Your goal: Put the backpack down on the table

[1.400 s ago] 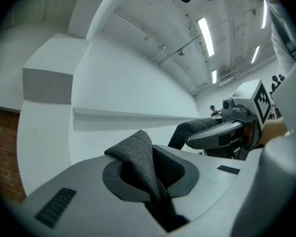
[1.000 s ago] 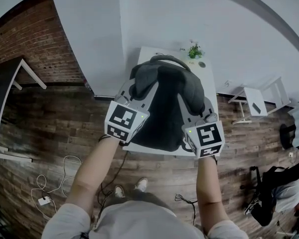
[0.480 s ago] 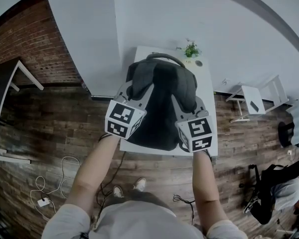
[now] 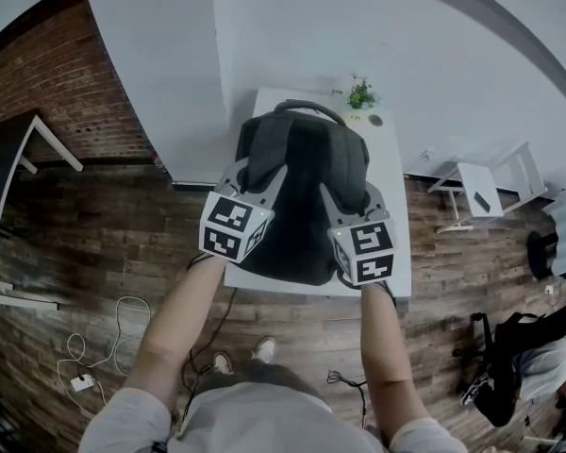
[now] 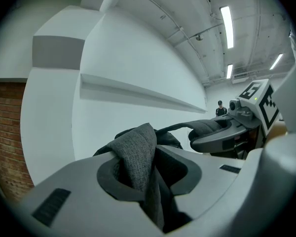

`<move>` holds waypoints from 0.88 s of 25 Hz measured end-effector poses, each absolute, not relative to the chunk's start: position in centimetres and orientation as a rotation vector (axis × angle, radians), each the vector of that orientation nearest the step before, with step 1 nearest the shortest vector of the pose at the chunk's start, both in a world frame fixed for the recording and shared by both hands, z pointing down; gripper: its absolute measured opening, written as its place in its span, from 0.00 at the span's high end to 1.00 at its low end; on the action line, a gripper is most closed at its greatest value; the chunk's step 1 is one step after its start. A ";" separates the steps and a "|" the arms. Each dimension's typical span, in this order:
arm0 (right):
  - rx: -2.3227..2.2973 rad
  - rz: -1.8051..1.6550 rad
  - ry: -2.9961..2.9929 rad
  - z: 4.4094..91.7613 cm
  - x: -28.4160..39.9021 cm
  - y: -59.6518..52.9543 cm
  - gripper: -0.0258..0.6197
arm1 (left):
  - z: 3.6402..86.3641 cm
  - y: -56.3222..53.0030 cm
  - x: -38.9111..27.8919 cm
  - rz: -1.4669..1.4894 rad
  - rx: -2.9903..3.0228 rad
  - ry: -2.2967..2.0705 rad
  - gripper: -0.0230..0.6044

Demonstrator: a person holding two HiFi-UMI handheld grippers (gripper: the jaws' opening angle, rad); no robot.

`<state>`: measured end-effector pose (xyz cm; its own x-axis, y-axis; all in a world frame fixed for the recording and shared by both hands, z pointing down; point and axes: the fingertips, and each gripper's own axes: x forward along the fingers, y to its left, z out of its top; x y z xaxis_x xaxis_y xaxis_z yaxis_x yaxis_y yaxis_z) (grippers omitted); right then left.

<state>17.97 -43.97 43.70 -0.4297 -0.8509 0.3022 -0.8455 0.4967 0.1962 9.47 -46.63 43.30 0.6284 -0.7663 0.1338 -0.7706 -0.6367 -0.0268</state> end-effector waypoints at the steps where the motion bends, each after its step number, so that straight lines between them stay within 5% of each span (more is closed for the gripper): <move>1: 1.424 -0.022 -2.383 43.8 18.1 -44.1 0.77 | 43.4 -46.7 9.5 0.209 2.802 -1.326 0.82; 22: 1.611 0.008 -2.201 48.5 22.5 -43.7 0.59 | 50.3 -47.1 9.6 0.337 2.633 -1.304 0.72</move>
